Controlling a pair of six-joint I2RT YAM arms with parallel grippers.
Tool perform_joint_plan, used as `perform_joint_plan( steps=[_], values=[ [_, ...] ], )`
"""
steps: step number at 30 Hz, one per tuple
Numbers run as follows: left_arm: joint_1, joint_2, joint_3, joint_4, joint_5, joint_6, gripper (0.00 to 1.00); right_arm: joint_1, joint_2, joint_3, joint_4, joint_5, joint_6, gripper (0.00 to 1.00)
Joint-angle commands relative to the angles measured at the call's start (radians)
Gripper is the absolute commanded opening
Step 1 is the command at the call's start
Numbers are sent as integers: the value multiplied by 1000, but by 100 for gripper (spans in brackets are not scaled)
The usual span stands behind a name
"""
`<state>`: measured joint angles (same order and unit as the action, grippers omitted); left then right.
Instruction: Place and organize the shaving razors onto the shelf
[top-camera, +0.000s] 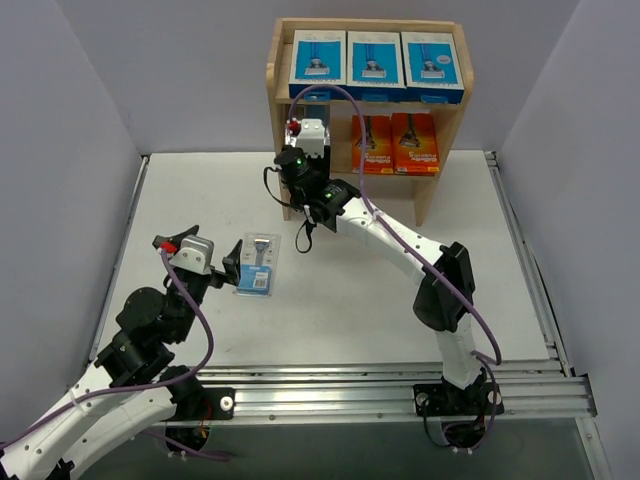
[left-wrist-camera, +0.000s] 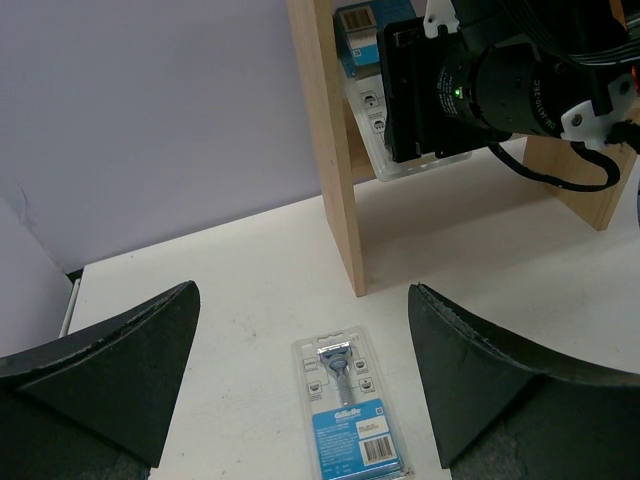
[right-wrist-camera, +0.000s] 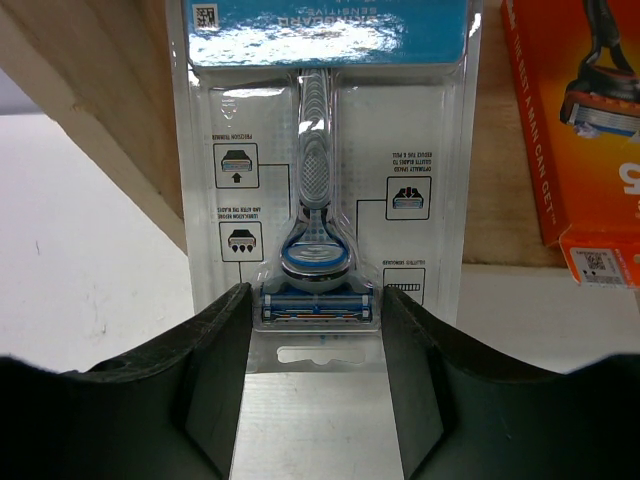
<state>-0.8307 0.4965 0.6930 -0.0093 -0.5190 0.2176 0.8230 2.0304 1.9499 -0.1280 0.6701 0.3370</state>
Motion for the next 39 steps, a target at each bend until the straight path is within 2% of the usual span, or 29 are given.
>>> perform_joint_plan(
  steps=[1,14,18,34,39],
  values=[
    [-5,-13,13,43,-10,9,94,-13,4,60,70,49,-39,0],
    [-11,-18,11,42,-4,8,94,-33,50,73,117,52,-44,0],
    [-15,-22,11,42,-4,8,94,-35,60,73,177,57,-52,0],
    [-22,-32,8,45,-6,12,94,-51,134,150,188,48,-69,0],
    [-24,-36,8,45,-6,12,94,-56,143,158,192,48,-69,8]
  ],
)
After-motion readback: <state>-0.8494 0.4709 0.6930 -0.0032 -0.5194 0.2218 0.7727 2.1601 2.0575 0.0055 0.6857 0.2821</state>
